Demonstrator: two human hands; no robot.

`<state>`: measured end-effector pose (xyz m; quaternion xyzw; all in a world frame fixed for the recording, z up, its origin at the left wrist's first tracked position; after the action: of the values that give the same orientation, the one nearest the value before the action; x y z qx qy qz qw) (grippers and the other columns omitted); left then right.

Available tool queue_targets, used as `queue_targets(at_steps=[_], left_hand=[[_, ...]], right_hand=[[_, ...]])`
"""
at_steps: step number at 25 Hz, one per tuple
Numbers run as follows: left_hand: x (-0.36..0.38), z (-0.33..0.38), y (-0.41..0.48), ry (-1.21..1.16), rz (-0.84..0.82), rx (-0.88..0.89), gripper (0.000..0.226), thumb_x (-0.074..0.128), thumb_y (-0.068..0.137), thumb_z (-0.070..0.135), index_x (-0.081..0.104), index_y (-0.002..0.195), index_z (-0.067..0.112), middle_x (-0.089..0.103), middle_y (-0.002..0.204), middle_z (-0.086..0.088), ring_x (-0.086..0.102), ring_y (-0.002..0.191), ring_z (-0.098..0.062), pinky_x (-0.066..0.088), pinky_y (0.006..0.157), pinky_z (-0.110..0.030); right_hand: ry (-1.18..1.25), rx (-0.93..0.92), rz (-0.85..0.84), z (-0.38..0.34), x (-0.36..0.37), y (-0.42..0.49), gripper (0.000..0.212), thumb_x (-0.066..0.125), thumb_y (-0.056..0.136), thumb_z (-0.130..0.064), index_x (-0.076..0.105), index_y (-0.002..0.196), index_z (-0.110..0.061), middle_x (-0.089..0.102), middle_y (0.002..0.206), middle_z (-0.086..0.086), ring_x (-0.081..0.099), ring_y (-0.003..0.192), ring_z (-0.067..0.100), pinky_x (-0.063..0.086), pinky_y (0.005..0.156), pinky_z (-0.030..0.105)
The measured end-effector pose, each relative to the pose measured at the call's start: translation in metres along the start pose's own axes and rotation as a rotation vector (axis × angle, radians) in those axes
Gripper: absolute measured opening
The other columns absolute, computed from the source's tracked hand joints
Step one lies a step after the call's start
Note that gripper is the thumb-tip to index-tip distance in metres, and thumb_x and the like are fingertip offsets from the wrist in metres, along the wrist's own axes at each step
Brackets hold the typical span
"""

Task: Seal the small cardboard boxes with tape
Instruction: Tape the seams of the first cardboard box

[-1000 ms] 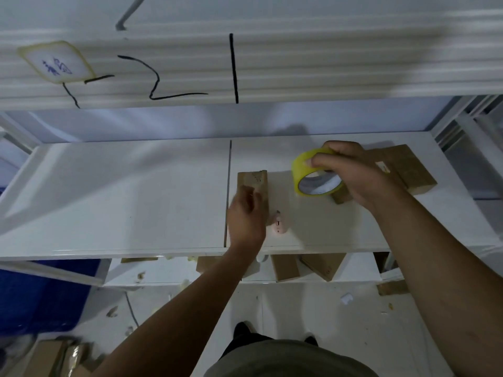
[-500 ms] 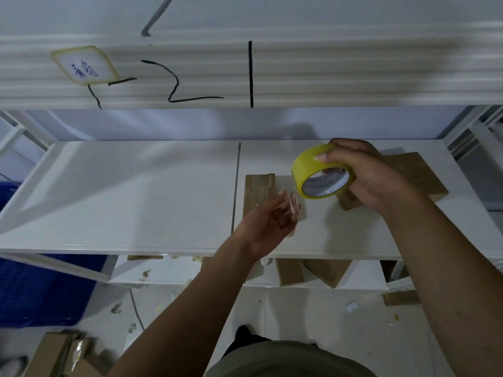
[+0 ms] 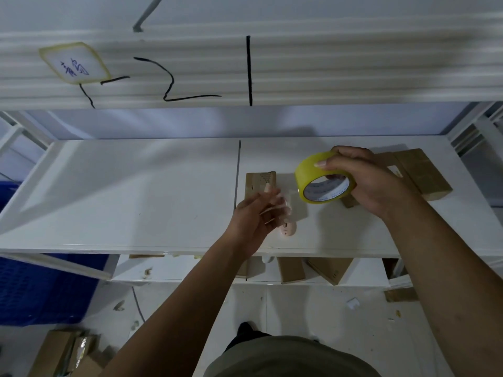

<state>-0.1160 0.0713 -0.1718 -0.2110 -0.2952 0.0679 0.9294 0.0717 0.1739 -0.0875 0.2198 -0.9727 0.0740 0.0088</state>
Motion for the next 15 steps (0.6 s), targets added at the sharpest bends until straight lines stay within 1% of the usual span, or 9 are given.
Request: queue_targets(at_steps=[1, 2, 3, 5, 7, 8, 10, 13, 15], left_hand=[[-0.002, 0.002, 0.000, 0.065, 0.000, 0.029, 0.022, 0.068, 0.099, 0.009, 0.063, 0.120, 0.005, 0.069, 0.094, -0.009, 0.074, 0.076, -0.019, 0.056, 0.072, -0.030], [-0.005, 0.003, 0.001, 0.131, 0.018, 0.054, 0.028, 0.071, 0.096, -0.001, 0.062, 0.122, 0.005, 0.068, 0.096, -0.010, 0.074, 0.075, -0.017, 0.056, 0.064, -0.025], [-0.009, 0.002, 0.002, 0.178, 0.038, 0.069, 0.035, 0.072, 0.092, -0.009, 0.061, 0.123, 0.004, 0.068, 0.095, -0.011, 0.075, 0.072, -0.015, 0.054, 0.059, -0.022], [-0.017, 0.003, 0.001, 0.216, 0.058, 0.089, 0.039, 0.071, 0.089, -0.017, 0.062, 0.123, 0.001, 0.070, 0.085, -0.008, 0.075, 0.068, -0.014, 0.053, 0.056, -0.019], [-0.026, 0.006, 0.001, 0.214, 0.065, 0.085, 0.039, 0.069, 0.091, -0.017, 0.063, 0.125, 0.000, 0.073, 0.090, -0.013, 0.078, 0.074, -0.018, 0.053, 0.057, -0.019], [-0.030, 0.008, 0.001, 0.218, 0.067, 0.076, 0.041, 0.069, 0.092, -0.015, 0.063, 0.129, 0.001, 0.073, 0.096, -0.017, 0.078, 0.078, -0.019, 0.053, 0.059, -0.019], [-0.040, 0.012, 0.003, 0.232, 0.069, 0.066, 0.047, 0.067, 0.094, -0.014, 0.060, 0.137, 0.003, 0.074, 0.106, -0.022, 0.079, 0.083, -0.021, 0.052, 0.063, -0.020], [-0.057, 0.019, 0.005, 0.245, 0.049, 0.047, 0.048, 0.055, 0.101, -0.013, 0.055, 0.144, 0.007, 0.079, 0.112, -0.019, 0.080, 0.096, -0.026, 0.048, 0.073, -0.028], [-0.064, 0.021, 0.005, 0.139, 0.007, -0.028, 0.044, 0.049, 0.102, -0.006, 0.054, 0.144, 0.005, 0.077, 0.119, -0.022, 0.078, 0.105, -0.034, 0.047, 0.078, -0.034]], right_hand=[[0.016, 0.006, -0.001, 0.003, 0.001, 0.001, 0.059, 0.084, 0.068, -0.030, 0.053, 0.088, 0.015, 0.042, 0.091, 0.015, 0.049, 0.090, 0.028, 0.044, 0.082, 0.035], [0.022, 0.013, -0.004, 0.005, 0.003, 0.002, 0.056, 0.085, 0.068, -0.029, 0.055, 0.089, 0.014, 0.043, 0.092, 0.015, 0.050, 0.090, 0.029, 0.043, 0.084, 0.037], [0.027, 0.022, -0.009, 0.008, 0.004, 0.003, 0.051, 0.085, 0.067, -0.029, 0.058, 0.086, 0.010, 0.043, 0.090, 0.015, 0.051, 0.089, 0.029, 0.043, 0.085, 0.038], [0.030, 0.046, -0.014, 0.013, 0.006, 0.004, 0.034, 0.086, 0.066, -0.030, 0.060, 0.070, -0.008, 0.043, 0.077, 0.012, 0.054, 0.081, 0.022, 0.044, 0.082, 0.035], [0.048, 0.057, -0.025, 0.017, 0.008, 0.005, 0.029, 0.085, 0.066, -0.030, 0.058, 0.057, -0.022, 0.045, 0.066, -0.003, 0.054, 0.073, 0.014, 0.043, 0.081, 0.035], [0.058, 0.062, -0.031, 0.020, 0.009, 0.005, 0.030, 0.084, 0.066, -0.030, 0.058, 0.054, -0.022, 0.044, 0.063, -0.006, 0.054, 0.071, 0.013, 0.043, 0.082, 0.036], [0.077, 0.072, -0.018, 0.026, 0.011, 0.005, 0.031, 0.084, 0.064, -0.031, 0.056, 0.054, -0.022, 0.043, 0.063, -0.005, 0.052, 0.071, 0.015, 0.042, 0.080, 0.036], [0.065, 0.064, -0.009, 0.033, 0.010, 0.008, 0.028, 0.084, 0.065, -0.029, 0.058, 0.055, -0.023, 0.044, 0.064, -0.004, 0.053, 0.074, 0.017, 0.042, 0.078, 0.036], [0.039, 0.066, -0.006, 0.038, 0.008, 0.010, 0.025, 0.083, 0.066, -0.027, 0.059, 0.060, -0.020, 0.047, 0.069, 0.001, 0.054, 0.081, 0.020, 0.042, 0.081, 0.038]])
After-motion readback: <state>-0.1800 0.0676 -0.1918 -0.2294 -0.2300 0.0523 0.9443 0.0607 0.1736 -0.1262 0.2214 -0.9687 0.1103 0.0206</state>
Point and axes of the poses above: each hand's wrist, its own y-axis towards the middle knuckle, its own x-axis out of the palm, z = x × y, the point moved 5 cm from there along y, towards the middle knuckle
